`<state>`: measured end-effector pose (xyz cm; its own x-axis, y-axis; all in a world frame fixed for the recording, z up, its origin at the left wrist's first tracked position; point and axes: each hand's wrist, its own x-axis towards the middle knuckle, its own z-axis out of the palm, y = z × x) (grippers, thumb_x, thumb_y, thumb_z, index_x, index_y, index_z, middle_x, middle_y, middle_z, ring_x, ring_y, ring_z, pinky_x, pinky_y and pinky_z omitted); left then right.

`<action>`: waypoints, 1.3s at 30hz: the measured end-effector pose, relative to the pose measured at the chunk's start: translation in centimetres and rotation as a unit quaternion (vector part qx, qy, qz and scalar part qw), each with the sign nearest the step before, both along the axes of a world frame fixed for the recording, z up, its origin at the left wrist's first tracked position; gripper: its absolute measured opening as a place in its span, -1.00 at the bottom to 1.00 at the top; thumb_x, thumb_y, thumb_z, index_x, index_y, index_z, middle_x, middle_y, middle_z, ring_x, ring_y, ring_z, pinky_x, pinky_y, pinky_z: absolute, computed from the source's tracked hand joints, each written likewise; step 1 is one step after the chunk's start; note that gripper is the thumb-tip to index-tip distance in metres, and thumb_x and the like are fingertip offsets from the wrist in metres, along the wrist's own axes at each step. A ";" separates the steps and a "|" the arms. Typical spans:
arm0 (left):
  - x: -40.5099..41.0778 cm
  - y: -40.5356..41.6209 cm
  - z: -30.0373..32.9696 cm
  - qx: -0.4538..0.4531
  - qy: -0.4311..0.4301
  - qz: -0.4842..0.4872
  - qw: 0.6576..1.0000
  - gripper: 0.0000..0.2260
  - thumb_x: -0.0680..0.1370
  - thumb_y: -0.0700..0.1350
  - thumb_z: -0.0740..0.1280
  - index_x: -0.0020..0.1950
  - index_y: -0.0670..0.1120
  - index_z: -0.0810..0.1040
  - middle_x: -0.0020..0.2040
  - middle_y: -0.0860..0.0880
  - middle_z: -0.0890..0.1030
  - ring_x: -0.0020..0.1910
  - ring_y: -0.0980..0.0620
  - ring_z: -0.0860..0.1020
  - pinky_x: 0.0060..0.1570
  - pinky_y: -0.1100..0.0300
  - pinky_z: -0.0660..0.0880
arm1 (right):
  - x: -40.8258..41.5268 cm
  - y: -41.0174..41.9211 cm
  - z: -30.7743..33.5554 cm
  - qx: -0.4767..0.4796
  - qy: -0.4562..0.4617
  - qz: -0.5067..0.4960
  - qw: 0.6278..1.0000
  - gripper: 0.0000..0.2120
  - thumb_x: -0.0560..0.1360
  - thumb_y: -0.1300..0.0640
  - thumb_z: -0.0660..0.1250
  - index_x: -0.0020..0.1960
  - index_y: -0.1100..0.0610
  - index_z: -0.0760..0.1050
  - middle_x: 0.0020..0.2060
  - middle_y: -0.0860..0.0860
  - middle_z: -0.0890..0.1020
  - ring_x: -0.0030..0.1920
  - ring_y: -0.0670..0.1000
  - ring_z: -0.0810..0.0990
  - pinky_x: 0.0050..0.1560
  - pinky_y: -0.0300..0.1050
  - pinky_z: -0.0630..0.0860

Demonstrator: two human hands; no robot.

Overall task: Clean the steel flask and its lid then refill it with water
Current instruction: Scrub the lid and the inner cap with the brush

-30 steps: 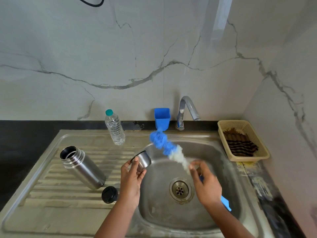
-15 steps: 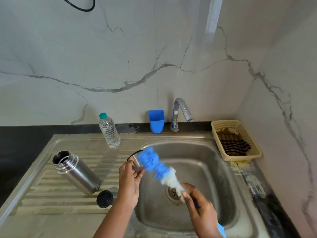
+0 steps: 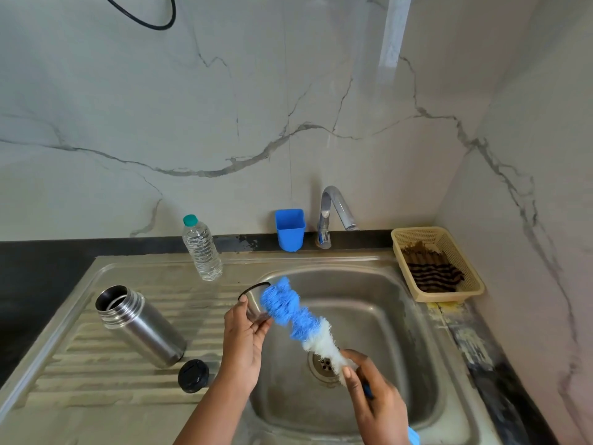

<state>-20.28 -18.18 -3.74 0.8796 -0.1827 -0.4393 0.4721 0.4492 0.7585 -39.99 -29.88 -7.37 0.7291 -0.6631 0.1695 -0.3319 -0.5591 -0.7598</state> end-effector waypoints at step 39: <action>-0.1 0.4 -0.8 -0.120 0.010 -0.118 0.986 -0.50 0.56 0.20 0.18 0.26 -0.18 0.48 0.22 -0.29 0.60 0.13 -0.14 0.64 0.39 -0.14 0.37 | -0.8 -0.4 -0.3 0.019 -0.028 0.054 0.998 -0.65 0.43 -0.29 0.36 0.19 -0.28 0.50 -0.37 -0.14 0.52 -0.43 -0.18 0.41 -0.31 -0.34 0.47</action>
